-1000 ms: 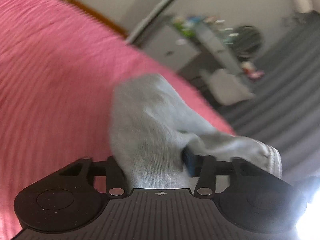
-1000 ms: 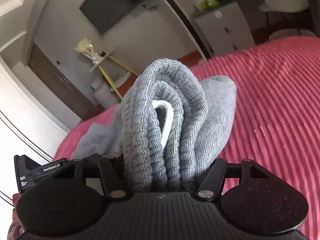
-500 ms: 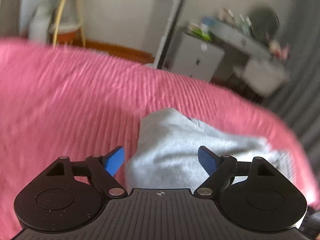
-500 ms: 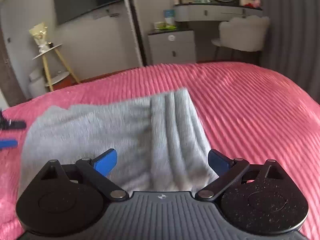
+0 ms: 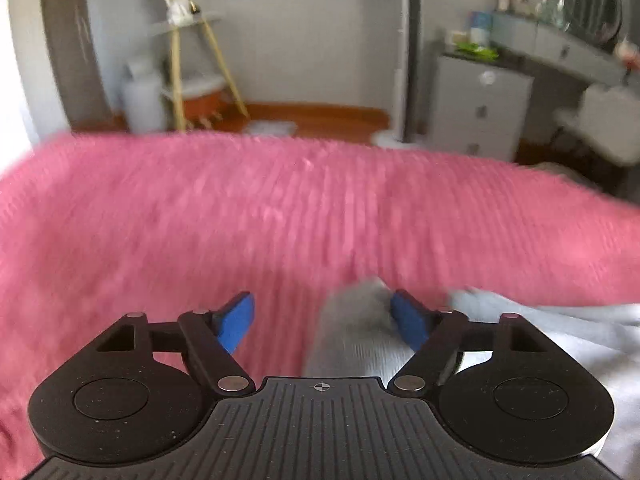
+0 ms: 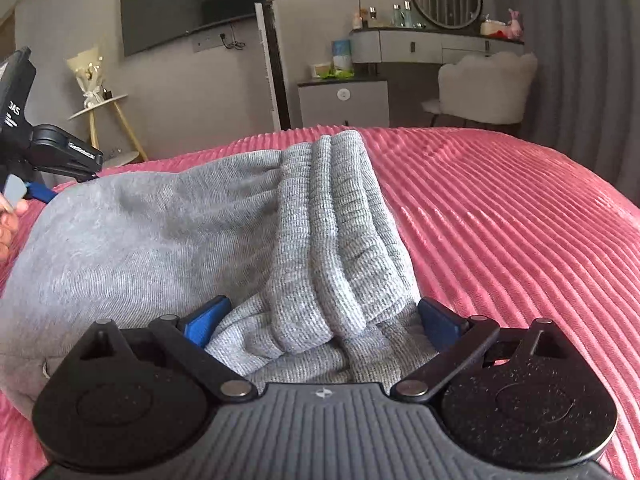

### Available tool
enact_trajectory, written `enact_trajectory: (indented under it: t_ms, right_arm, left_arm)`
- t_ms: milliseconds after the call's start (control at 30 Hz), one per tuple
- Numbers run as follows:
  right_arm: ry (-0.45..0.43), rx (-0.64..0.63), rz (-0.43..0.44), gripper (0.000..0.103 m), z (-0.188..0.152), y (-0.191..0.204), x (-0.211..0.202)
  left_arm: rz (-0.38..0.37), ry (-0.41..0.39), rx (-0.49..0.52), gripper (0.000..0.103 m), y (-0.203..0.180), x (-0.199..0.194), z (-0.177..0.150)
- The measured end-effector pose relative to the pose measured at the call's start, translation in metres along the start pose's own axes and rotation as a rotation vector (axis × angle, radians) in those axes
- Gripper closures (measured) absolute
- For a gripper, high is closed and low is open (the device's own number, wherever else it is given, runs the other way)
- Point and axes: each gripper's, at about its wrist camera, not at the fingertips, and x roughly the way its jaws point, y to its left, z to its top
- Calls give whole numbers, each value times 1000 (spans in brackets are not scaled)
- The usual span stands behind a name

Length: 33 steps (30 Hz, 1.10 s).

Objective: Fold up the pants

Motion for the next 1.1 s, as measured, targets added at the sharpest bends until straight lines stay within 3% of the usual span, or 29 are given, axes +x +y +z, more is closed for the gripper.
enact_trajectory:
  t_ms: [33,67,167,233,267,300,333,367,433,500,600,667,733,833,967,1033,1100]
  right_arm:
    - [1,2,1,5,1,0,1]
    - [2,2,2,5,0,0,0]
    - [-1,-4,-1,5,-1,-1,1]
    - [-4,-14,-7,5,-4,1,-2]
    - [-6,-14,-7,5,-6,2,-4]
    - [-7,-15,-6,5,-6,2,-5]
    - [-8,-16,-5,5,-6,2,-7]
    - [-7,-16,-13,5,-4,2,-11]
    - [-17,15,-46,5,1,4,-28]
    - [-38,29,-46,5,2,7,-46]
    - [50,-24,-107,5,-6,18,-55]
    - [80,-19,-123,5,-15,20,-67]
    - [112,-5,-136,5,-18,18,-85]
    - [146,-2,-171,5,-27,12,-112]
    - [167,137,-171,5,-27,11,-159]
    - [133,160,-156,5,-22,16,-181]
    - [83,100,-152,5,-15,27,-203]
  left_arm:
    - [-60,-5,-6,22,9,-16,-9]
    - [-88,-21,2,13,15,-33,-23]
    - [-75,0,63,6,20,-62,-68]
    - [56,68,131,6,24,-54,-94]
    - [172,96,142,12,29,-49,-104]
    - [239,102,129,17,36,-52,-111]
    - [257,112,116,23,40,-57,-114]
    - [233,120,103,22,46,-65,-118]
    - [113,120,46,6,56,-89,-127]
    - [44,125,8,6,62,-102,-138]
    - [51,262,9,6,60,-90,-158]
    - [135,330,9,11,62,-83,-169]
    - [138,304,12,10,61,-96,-175]
    - [64,247,15,7,55,-134,-186]
    - [4,182,51,6,45,-178,-198]
    - [-11,186,58,6,42,-187,-200]
    - [-18,207,67,6,40,-195,-196]
